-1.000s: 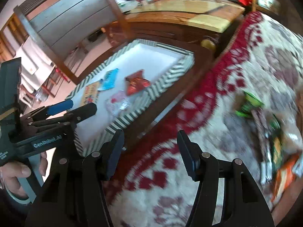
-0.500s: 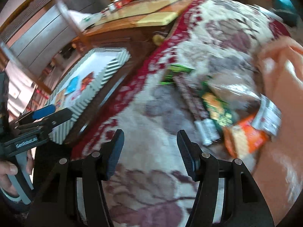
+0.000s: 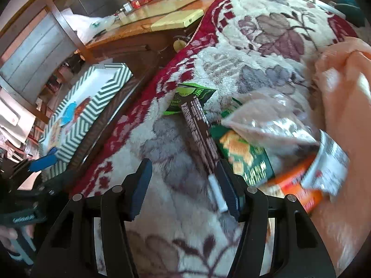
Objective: Organize snacks
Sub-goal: 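Move both grippers back over the snack pile on the bed, then grasp the brown chocolate stick packet with the left gripper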
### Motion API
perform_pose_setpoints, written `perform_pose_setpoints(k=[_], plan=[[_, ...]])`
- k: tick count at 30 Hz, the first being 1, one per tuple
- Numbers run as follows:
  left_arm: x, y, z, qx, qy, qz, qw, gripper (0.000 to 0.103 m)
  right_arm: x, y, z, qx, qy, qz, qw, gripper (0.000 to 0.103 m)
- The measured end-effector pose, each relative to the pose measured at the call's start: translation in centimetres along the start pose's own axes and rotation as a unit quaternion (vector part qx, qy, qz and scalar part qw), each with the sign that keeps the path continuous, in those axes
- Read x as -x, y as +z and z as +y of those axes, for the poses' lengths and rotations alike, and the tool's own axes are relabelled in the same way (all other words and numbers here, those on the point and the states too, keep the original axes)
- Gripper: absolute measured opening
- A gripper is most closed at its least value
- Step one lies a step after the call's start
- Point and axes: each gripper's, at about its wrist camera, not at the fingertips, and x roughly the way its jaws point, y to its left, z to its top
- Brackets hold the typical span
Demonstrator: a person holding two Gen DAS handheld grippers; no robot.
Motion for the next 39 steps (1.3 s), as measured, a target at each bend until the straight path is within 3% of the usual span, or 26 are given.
perform_pose_setpoints(k=[7,9,13,17,25,31,32,36,39], plan=[[-0.8,0.0,0.9,0.017,0.0,0.012,0.9998,0.083,-3.1,1.2,-1.0,-0.017,0.007,0.042,0.999,0.058],[-0.9,0.0,0.7,0.014,-0.002,0.012,0.9998,0.083,-3.2,0.4,0.1,-0.02,0.058,0.061,0.996,0.058],[-1.0,0.3,0.4,0.013,-0.004,0.014,0.9998,0.083,-0.8,-1.0,2.2,-0.008,0.131,0.04,0.991,0.06],[-1.3,0.8,-0.9,0.011,-0.022,0.016,0.9996,0.084,0.8,-2.7,1.8,-0.007,0.097,0.033,0.995,0.061],[-3.5,1.4,-6.0,0.009,-0.086,0.043,0.9953,0.084,3.1,-3.3,-2.7,-0.074,0.053,0.007,0.996,0.061],[-5.9,2.1,-8.5,0.014,-0.089,0.058,0.9942,0.083,3.8,-3.4,-3.9,-0.084,0.041,-0.002,0.996,0.061],[-6.2,2.2,-8.7,0.013,-0.089,0.058,0.9943,0.082,3.9,-3.4,-4.0,-0.086,0.042,-0.002,0.995,0.061],[-7.9,2.1,-8.6,0.008,-0.091,0.077,0.9929,0.042,3.6,-3.4,-3.9,-0.084,0.045,0.0,0.995,0.061],[-7.6,2.0,-7.7,0.004,-0.093,0.068,0.9933,0.029,3.5,-3.0,-3.3,-0.076,0.042,-0.008,0.996,0.061]])
